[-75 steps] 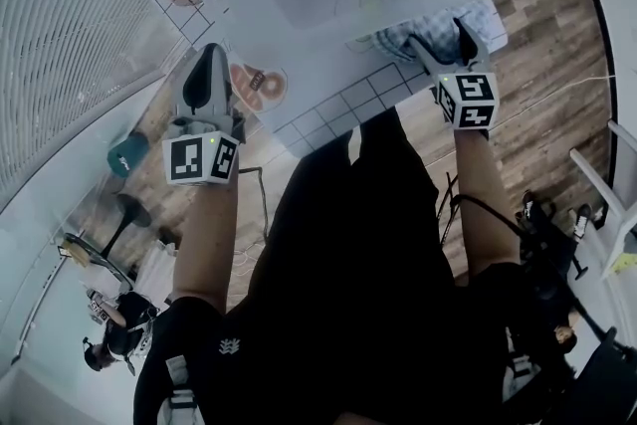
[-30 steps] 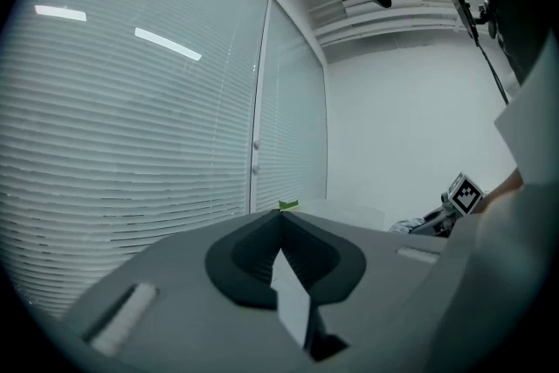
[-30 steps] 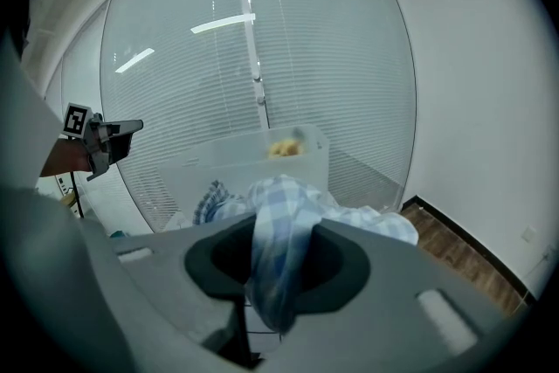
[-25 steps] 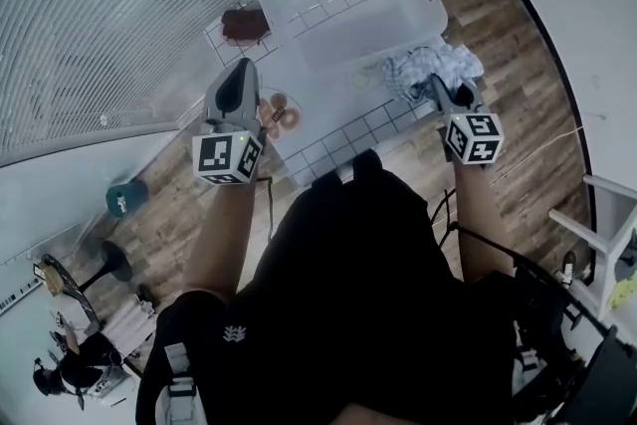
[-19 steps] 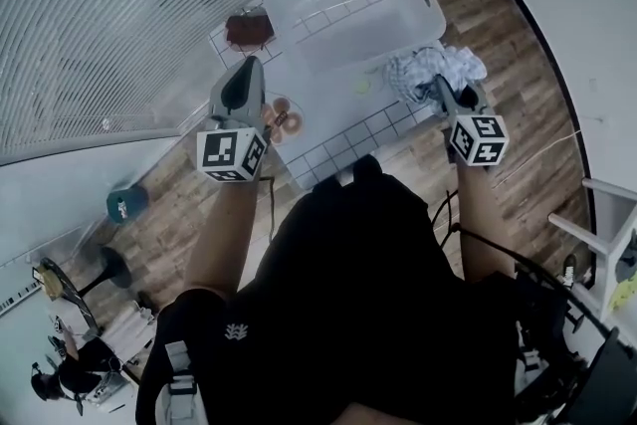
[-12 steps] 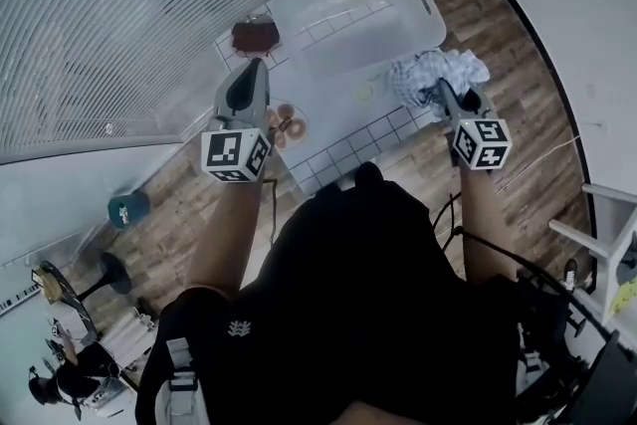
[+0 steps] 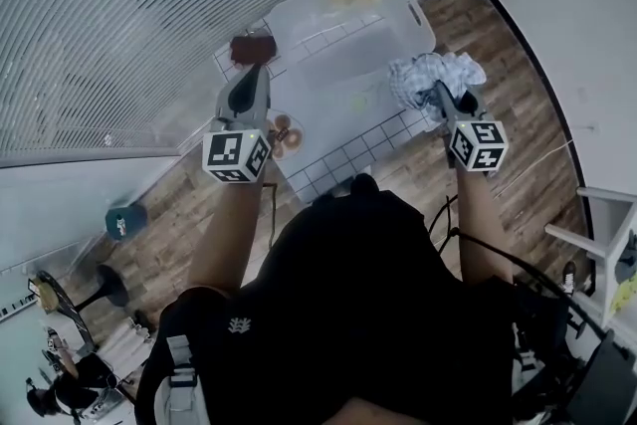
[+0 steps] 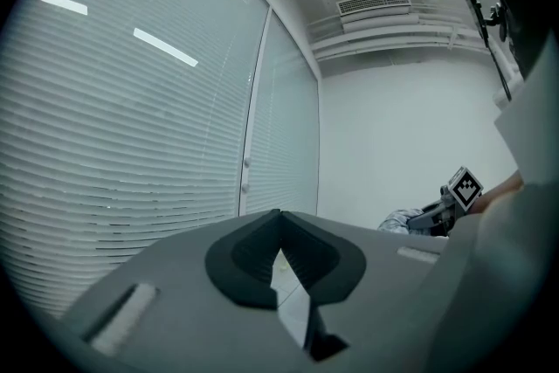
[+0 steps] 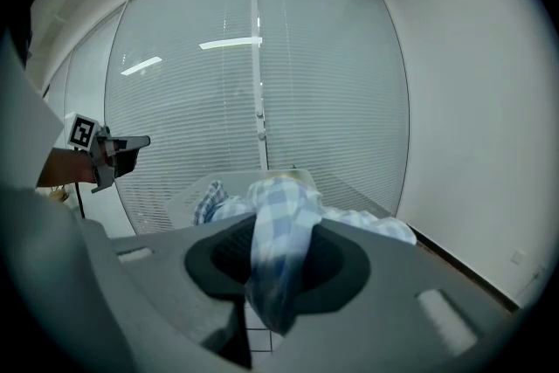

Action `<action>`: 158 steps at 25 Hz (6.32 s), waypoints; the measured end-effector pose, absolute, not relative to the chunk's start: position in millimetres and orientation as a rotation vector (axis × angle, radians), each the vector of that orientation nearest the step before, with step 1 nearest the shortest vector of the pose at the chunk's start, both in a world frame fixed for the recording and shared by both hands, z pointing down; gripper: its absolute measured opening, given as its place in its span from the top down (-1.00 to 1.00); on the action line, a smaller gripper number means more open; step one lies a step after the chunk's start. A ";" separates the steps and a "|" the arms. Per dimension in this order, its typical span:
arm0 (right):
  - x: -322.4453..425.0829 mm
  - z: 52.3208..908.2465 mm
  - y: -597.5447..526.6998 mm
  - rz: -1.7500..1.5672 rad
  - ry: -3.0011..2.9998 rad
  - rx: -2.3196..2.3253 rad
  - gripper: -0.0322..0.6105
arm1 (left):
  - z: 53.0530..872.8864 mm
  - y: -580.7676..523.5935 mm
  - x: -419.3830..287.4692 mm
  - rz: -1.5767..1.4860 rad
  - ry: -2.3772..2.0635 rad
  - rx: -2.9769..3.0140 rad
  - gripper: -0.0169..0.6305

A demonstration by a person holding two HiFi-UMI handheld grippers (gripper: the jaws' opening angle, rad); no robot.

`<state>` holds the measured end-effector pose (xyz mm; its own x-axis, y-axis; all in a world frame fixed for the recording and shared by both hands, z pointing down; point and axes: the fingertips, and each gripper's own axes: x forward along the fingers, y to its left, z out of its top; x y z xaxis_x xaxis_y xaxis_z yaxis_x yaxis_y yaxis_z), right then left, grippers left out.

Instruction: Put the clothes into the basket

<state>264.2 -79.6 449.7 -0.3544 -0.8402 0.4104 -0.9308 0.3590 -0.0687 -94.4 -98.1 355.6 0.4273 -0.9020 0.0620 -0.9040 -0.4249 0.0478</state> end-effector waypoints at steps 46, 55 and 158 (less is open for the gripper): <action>210.9 386.1 -139.6 0.314 -2.487 1.442 0.58 | 323.4 -97.6 -152.5 0.020 -1.853 2.537 0.93; 191.1 373.8 -157.7 0.276 -2.524 1.384 0.58 | 323.4 -95.6 -163.3 0.016 -1.891 2.507 0.93; 27.0 454.3 -263.4 0.414 -2.607 1.031 0.58 | 399.6 -150.6 -230.4 0.153 -1.915 2.298 0.93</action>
<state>27.0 -263.4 454.3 -0.6944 -0.6094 0.3828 -0.6980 0.6998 -0.1520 -230.4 -150.6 399.6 0.1814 -0.9684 0.1710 -0.9833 -0.1760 0.0466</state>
